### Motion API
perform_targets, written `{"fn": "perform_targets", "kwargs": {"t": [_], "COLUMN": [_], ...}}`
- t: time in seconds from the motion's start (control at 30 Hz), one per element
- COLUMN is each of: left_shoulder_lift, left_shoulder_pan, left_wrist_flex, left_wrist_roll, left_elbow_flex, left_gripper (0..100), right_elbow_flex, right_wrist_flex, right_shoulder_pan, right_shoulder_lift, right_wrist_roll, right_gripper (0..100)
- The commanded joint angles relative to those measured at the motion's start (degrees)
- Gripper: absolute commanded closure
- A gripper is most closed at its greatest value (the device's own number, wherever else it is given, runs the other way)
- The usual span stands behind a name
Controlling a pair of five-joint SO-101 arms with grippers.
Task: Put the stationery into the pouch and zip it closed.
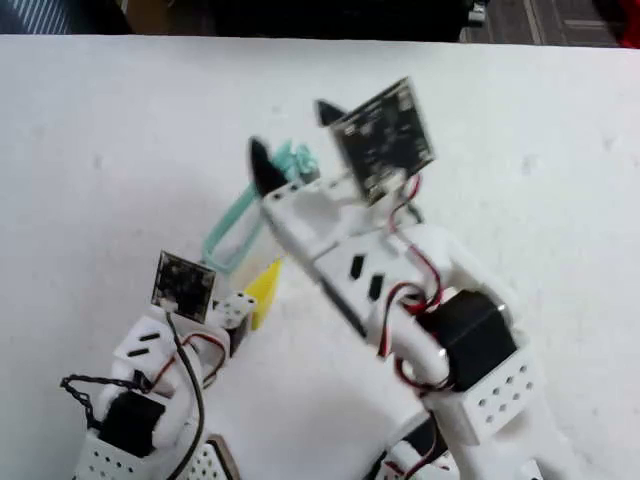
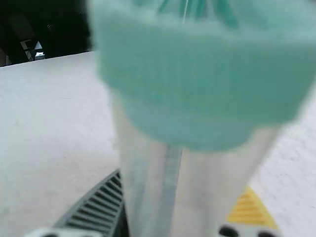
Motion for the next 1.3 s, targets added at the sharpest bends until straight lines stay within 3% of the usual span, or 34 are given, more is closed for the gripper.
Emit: {"fn": "perform_targets", "kwargs": {"t": [0.0, 0.13, 0.27, 0.6, 0.83, 1.27], "left_shoulder_lift": [0.4, 0.4, 0.4, 0.4, 0.4, 0.4], "left_shoulder_pan": [-0.7, -6.7, -12.6, -11.9, -11.4, -11.4], "left_wrist_flex": [-0.3, -2.0, -3.1, -2.6, -2.6, -2.6], "left_wrist_roll": [0.7, 3.1, 9.0, 9.6, 9.6, 9.6], "left_elbow_flex": [-2.6, -2.6, -2.6, -2.6, -2.6, -2.6], "left_gripper": [79, 79, 79, 79, 79, 79], "right_elbow_flex": [-2.2, -1.9, -1.9, -7.9, -18.0, -20.5], "right_wrist_flex": [0.0, 1.2, 6.2, 4.7, 4.9, 4.6], "right_shoulder_pan": [10.0, 21.7, 26.2, 19.1, 18.9, 18.6], "right_shoulder_lift": [2.3, 10.8, 22.3, 52.9, 69.1, 74.2], "right_wrist_roll": [-0.6, -0.4, -0.6, -0.7, -0.7, -0.7], "right_gripper": [76.3, 81.3, 81.9, 82.0, 82.1, 82.2]}}
